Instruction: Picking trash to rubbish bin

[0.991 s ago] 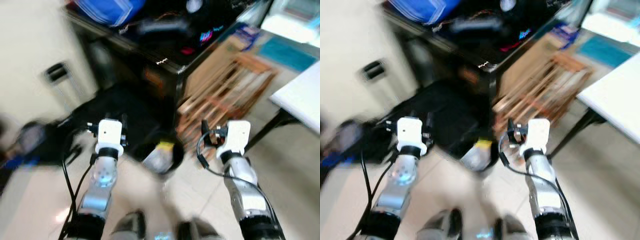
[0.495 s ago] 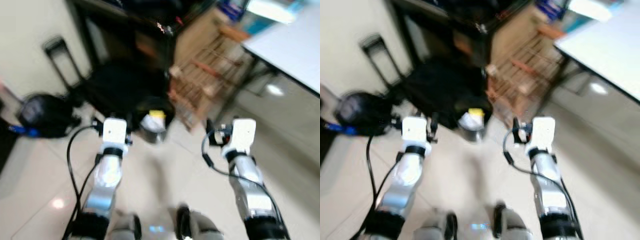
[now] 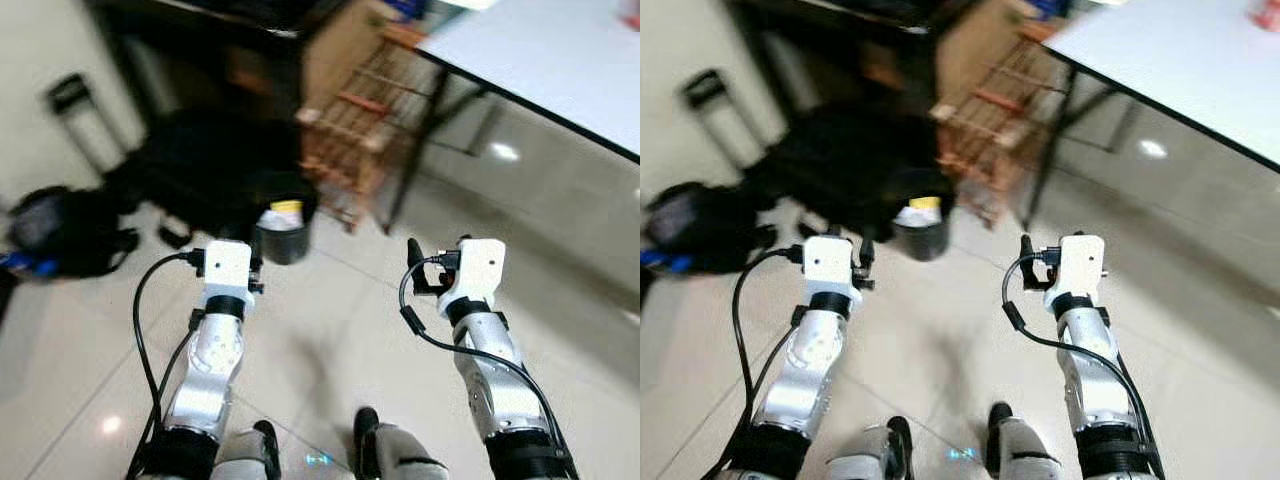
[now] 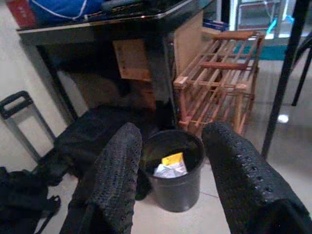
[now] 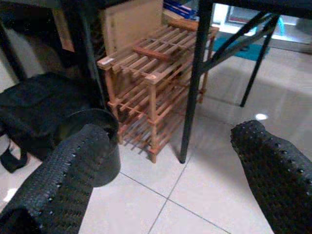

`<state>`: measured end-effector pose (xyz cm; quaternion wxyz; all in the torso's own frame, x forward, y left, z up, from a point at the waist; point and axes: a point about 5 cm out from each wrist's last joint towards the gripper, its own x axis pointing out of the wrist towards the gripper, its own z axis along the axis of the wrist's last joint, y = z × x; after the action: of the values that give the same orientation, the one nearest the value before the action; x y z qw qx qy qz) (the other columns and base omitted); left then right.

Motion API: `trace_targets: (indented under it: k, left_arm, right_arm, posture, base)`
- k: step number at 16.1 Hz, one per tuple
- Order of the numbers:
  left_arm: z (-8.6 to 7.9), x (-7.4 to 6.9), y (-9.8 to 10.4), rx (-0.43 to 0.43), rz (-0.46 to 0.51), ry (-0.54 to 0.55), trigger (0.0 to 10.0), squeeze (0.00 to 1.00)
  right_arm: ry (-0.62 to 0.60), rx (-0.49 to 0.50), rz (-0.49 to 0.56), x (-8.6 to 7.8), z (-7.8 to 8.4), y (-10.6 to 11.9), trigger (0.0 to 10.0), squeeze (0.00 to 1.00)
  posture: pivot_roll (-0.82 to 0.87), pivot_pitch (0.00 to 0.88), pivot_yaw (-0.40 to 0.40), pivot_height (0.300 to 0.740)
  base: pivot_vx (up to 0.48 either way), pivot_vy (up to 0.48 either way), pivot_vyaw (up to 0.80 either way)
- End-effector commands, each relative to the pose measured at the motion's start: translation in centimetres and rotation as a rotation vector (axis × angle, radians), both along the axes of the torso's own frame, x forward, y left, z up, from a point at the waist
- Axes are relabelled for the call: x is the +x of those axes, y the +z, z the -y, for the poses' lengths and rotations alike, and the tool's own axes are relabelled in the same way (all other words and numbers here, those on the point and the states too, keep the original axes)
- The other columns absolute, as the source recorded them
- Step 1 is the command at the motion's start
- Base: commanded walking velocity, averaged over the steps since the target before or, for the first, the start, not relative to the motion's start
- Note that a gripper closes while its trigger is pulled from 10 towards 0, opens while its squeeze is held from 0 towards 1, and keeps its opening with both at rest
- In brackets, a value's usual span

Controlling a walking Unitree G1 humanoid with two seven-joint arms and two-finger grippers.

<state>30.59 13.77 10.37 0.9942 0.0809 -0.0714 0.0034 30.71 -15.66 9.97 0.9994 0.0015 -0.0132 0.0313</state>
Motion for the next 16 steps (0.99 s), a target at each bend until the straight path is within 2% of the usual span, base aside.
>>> trace_targets:
  k: [1, 5, 8, 9, 10, 16]
  left_arm:
    - [-0.24, -0.20, -0.45, 0.002, -0.025, -0.006, 10.0, 0.00]
    - [-0.14, -0.18, -0.44, -0.005, -0.022, -0.017, 10.0, 0.00]
    - [-0.14, -0.12, -0.58, 0.029, -0.031, -0.023, 10.0, 0.00]
    - [-0.11, -0.04, -0.66, 0.050, -0.035, -0.019, 10.0, 0.00]
    - [-0.10, -0.07, -0.66, 0.042, -0.033, -0.020, 10.0, 0.00]
    - [-0.10, -0.11, -0.75, 0.036, -0.037, -0.013, 10.0, 0.00]
  right_arm:
    - [0.010, 0.014, -0.025, -0.08, -0.17, -0.37, 10.0, 0.00]
    - [0.015, 0.014, -0.024, 0.00, -0.35, -0.38, 10.0, 0.00]
    - [0.020, 0.014, -0.026, -0.06, -0.46, -0.48, 10.0, 0.00]
    - [0.023, 0.014, -0.027, -0.07, -0.50, -0.51, 10.0, 0.00]
    - [0.024, 0.013, -0.027, -0.09, -0.54, -0.53, 10.0, 0.00]
    - [0.031, 0.007, -0.038, -0.16, -0.57, -0.67, 10.0, 0.00]
  posture:
    - [-0.02, 0.256, 0.021, 0.740]
    - [-0.02, 0.240, 0.027, 0.740]
    - [-0.02, 0.227, 0.032, 0.740]
    - [-0.02, 0.224, 0.031, 0.740]
    - [-0.02, 0.223, 0.032, 0.740]
    - [-0.02, 0.239, 0.022, 0.740]
  base:
    - [0.000, 0.000, 0.00]
    - [0.000, 0.000, -0.80]
    - [0.000, 0.000, -0.80]
    - [0.000, -0.480, -0.80]
    - [0.000, -0.480, -0.80]
    - [0.000, 0.000, -0.80]
